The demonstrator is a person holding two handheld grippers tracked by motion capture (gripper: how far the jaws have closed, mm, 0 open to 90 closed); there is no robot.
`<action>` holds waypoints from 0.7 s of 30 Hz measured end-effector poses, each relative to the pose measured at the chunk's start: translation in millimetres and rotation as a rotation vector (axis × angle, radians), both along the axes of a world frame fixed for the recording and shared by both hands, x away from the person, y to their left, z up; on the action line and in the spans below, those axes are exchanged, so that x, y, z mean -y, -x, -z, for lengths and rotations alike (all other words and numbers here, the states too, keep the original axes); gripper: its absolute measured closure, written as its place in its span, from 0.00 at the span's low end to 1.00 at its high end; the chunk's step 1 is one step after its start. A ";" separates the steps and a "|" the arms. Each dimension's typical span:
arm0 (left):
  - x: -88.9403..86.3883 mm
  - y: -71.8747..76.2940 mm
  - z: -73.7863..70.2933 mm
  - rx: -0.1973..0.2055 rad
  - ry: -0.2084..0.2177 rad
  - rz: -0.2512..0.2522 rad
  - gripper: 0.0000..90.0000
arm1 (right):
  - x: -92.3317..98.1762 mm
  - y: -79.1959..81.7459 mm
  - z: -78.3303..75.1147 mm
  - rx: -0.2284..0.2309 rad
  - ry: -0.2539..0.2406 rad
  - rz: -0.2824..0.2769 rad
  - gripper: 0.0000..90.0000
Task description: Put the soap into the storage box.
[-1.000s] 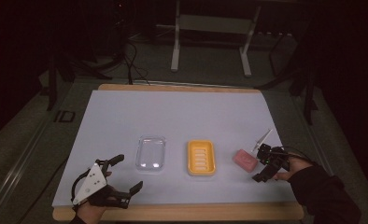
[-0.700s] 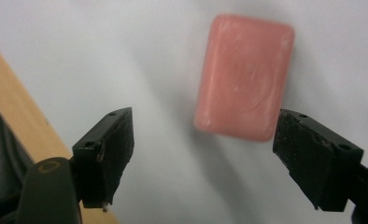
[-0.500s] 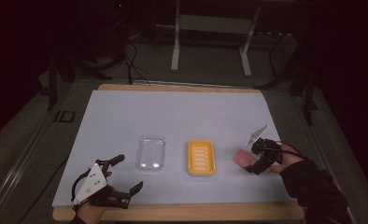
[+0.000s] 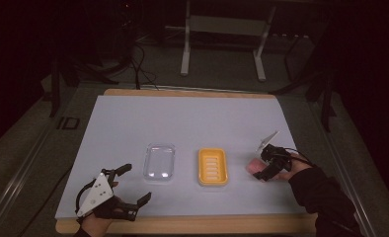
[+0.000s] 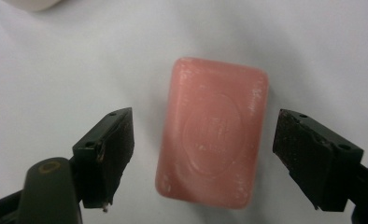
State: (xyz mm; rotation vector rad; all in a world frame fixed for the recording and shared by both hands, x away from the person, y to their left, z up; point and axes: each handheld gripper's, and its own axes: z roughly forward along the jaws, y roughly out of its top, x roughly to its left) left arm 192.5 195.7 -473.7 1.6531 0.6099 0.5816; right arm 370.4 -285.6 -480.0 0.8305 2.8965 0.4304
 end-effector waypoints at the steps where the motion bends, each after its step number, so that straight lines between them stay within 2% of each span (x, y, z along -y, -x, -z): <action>1: 0.0 0.0 0.0 0.000 0.000 0.000 0.01 | 0.4 -1.1 2.1 -0.005 0.003 0.002 0.24; 4: 0.2 0.1 0.1 -0.001 0.001 0.000 0.01 | 0.9 -3.3 7.9 -0.013 0.015 0.020 0.25; 10: 0.4 -0.1 0.1 -0.002 -0.001 0.000 0.01 | 0.4 -5.6 16.4 -0.028 0.024 0.017 0.29; 15: 0.5 0.0 0.2 -0.002 -0.002 0.001 0.01 | -1.0 -7.7 19.8 -0.043 0.034 0.021 0.38; 21: 0.9 -0.1 0.5 -0.003 -0.012 0.002 0.01 | -4.4 -9.5 20.5 -0.051 0.064 0.003 0.39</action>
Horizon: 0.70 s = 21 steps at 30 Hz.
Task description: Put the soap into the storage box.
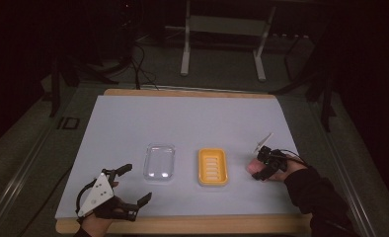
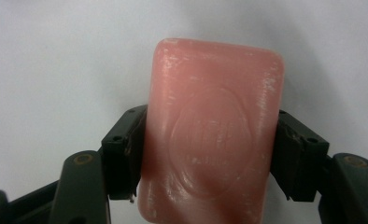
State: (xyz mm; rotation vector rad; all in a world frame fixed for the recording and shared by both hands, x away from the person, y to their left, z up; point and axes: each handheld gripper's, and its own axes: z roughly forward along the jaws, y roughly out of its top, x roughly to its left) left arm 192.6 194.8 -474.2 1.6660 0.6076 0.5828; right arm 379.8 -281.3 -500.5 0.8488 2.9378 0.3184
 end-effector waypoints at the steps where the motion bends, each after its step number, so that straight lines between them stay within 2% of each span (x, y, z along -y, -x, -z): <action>1: 0.1 0.0 0.1 -0.001 -0.001 0.001 0.01 | -0.9 -0.1 -0.3 -0.004 0.008 0.000 0.40; 3: 0.6 0.0 0.2 -0.001 0.000 0.002 0.01 | -3.5 0.1 -0.6 -0.014 0.020 0.050 0.40; 5: 0.7 0.2 0.2 -0.001 -0.001 0.003 0.01 | -8.3 0.2 -1.2 -0.016 0.054 0.072 0.41; 7: 0.7 0.2 0.2 -0.001 -0.002 0.003 0.01 | -9.9 0.3 -1.7 -0.022 0.065 0.095 0.41; 10: 1.3 -0.2 0.6 -0.002 -0.004 0.002 0.01 | -10.2 1.5 -1.7 -0.037 0.059 0.234 0.41; 15: 1.7 0.0 0.6 -0.001 -0.009 0.003 0.01 | -13.7 -2.1 -2.1 -0.054 0.069 0.337 0.41; 19: 1.6 0.0 0.6 0.000 -0.006 0.000 0.01 | -14.2 -7.2 -3.8 -0.098 0.059 0.456 0.41; 21: 1.9 0.3 0.6 0.000 -0.005 -0.003 0.01 | -16.5 -7.3 -4.5 -0.092 0.094 0.498 0.41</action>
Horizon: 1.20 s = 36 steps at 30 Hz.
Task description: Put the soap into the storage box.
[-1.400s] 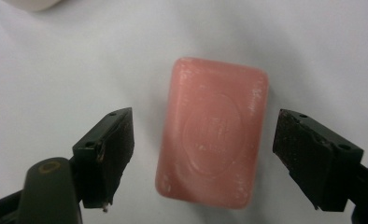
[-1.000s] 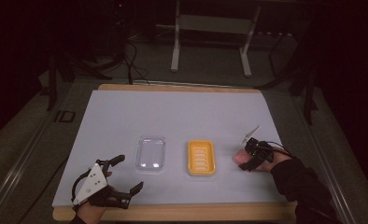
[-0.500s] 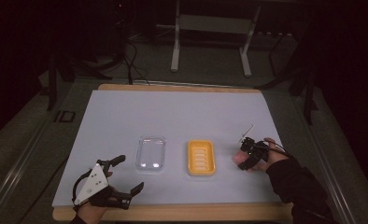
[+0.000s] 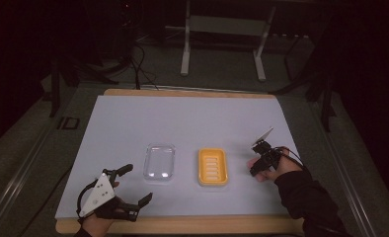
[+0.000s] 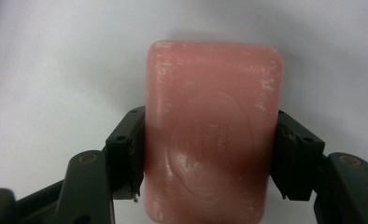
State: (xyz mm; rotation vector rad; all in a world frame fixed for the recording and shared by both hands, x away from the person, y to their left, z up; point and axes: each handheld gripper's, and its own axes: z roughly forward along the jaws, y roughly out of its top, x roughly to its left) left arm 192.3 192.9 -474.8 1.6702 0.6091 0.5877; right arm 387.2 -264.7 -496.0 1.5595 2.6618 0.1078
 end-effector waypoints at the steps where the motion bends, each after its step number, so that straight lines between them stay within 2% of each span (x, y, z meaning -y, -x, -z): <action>1: 0.1 0.1 0.0 -0.001 -0.002 -0.003 0.01 | -1.0 0.1 -0.5 0.003 0.020 0.009 0.41; 6: 0.9 0.4 0.1 -0.007 0.003 -0.015 0.01 | 0.6 -0.3 -5.9 -0.012 0.030 0.085 0.41; 10: 2.5 -0.6 0.3 -0.016 0.000 -0.021 0.01 | -0.2 1.9 -10.5 -0.014 0.048 0.104 0.41; 12: 3.6 -1.2 0.3 -0.017 0.001 -0.020 0.01 | 0.2 2.2 -13.4 -0.015 0.035 0.118 0.41; 19: 7.8 -4.6 0.1 -0.025 -0.005 -0.013 0.01 | -7.2 7.2 -25.1 0.000 0.018 0.128 0.41; 25: 11.5 -8.3 -0.3 -0.028 -0.003 -0.003 0.01 | -9.7 8.0 -42.0 0.025 -0.003 0.164 0.41; 28: 12.9 -9.8 -0.6 -0.028 -0.001 -0.002 0.01 | -12.9 8.1 -51.2 0.037 0.009 0.162 0.41; 36: 14.3 -11.9 -1.0 -0.030 0.001 0.000 0.01 | -22.9 7.3 -72.9 0.066 0.001 0.171 0.41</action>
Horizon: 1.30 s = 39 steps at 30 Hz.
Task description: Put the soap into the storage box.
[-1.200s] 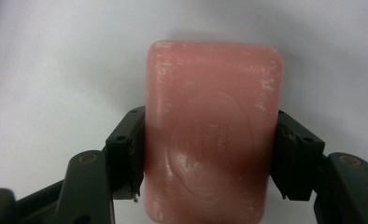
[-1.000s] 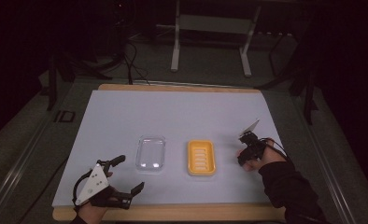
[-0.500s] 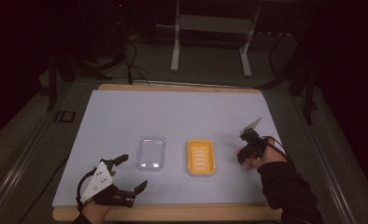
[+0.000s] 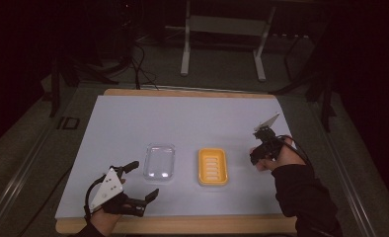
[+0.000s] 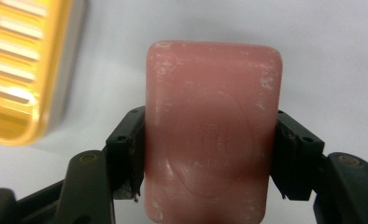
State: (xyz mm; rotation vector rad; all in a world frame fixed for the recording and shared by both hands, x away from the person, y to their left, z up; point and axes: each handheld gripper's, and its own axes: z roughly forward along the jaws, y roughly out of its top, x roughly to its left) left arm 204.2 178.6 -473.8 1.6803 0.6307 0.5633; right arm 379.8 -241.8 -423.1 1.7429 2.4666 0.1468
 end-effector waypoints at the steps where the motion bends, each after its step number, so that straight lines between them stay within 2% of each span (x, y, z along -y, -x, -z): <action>1: 0.0 -0.1 0.0 0.001 -0.002 0.001 0.01 | -4.6 -0.1 -5.1 0.004 -0.007 0.003 0.41; 7: 1.0 -0.3 0.6 0.002 -0.013 0.004 0.01 | -20.0 0.4 -17.0 0.019 -0.009 -0.012 0.41; 12: 1.7 -0.1 0.8 0.001 -0.017 0.005 0.01 | -39.2 1.3 -25.2 0.026 -0.031 -0.031 0.41; 21: 2.3 -0.3 1.0 0.001 -0.014 0.013 0.01 | -74.8 2.4 -24.7 0.019 -0.063 -0.056 0.41; 25: 2.8 -0.6 1.2 0.001 -0.018 0.013 0.01 | -88.9 3.1 -21.0 0.022 -0.099 -0.047 0.41; 29: 2.7 -0.7 1.3 0.002 -0.017 0.008 0.01 | -97.4 3.8 -15.9 0.024 -0.110 -0.030 0.41; 32: 2.6 0.2 1.0 0.002 -0.017 0.001 0.01 | -106.7 5.5 -7.0 0.026 -0.120 0.006 0.41; 39: 5.6 4.1 -1.4 0.007 -0.016 -0.002 0.01 | -115.1 3.4 9.0 -0.014 -0.141 0.042 0.41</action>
